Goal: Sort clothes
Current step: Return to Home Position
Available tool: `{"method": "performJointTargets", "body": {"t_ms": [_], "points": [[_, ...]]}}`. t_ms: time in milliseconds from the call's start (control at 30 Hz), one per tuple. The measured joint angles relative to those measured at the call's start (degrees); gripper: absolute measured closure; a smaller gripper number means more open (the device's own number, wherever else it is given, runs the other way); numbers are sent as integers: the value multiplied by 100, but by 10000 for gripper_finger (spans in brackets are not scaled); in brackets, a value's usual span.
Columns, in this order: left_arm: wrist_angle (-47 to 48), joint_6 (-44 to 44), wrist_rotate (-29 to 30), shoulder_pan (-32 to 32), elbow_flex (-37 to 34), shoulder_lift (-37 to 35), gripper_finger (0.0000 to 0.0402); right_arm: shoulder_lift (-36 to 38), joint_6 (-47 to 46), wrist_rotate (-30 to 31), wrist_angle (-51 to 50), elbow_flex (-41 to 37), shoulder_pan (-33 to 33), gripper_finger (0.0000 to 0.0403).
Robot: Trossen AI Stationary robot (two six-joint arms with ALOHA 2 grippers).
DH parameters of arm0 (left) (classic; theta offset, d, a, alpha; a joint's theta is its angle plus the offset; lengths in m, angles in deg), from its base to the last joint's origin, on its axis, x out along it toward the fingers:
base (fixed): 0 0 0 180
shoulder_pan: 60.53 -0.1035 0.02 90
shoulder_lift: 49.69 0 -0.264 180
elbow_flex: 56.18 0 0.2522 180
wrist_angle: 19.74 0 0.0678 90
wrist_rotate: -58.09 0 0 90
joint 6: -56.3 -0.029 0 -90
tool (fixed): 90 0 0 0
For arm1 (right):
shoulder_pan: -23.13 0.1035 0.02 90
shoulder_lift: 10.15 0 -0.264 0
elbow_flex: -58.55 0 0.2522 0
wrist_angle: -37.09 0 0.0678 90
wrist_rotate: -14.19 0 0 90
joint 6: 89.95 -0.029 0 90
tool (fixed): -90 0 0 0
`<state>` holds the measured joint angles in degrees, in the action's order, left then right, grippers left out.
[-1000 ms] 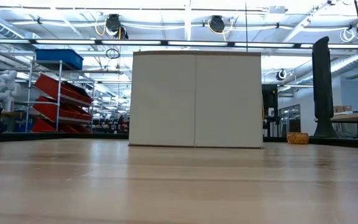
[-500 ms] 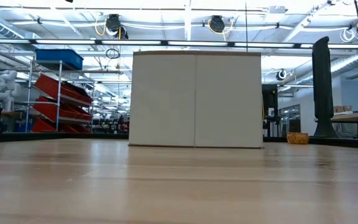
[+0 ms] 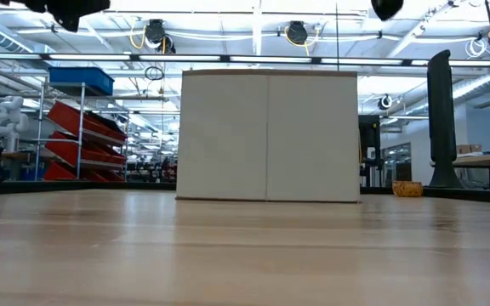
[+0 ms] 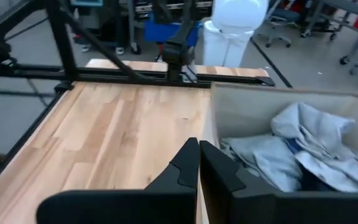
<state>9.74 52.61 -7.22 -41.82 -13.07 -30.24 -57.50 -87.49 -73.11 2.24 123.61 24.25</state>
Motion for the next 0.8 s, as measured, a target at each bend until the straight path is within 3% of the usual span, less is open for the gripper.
{"method": "performJointTargets", "body": {"t_ms": [167, 400, 600, 800], "points": [[-414, 39, -94, 1, -562, -578, 256, 528, -260, -59, 296, -660, -398, 403], [-913, 37, -132, -3, -1115, -1049, 256, 1191, -326, -1572, 306, -1284, -962, 403], [-985, 327, -176, -288, -1275, -1073, 256, 1633, -364, -1604, 468, -1770, -1484, 403], [-1258, 493, -791, -676, -1600, -1074, 256, 1854, -480, -1664, 744, -2067, -1942, 403]]}}
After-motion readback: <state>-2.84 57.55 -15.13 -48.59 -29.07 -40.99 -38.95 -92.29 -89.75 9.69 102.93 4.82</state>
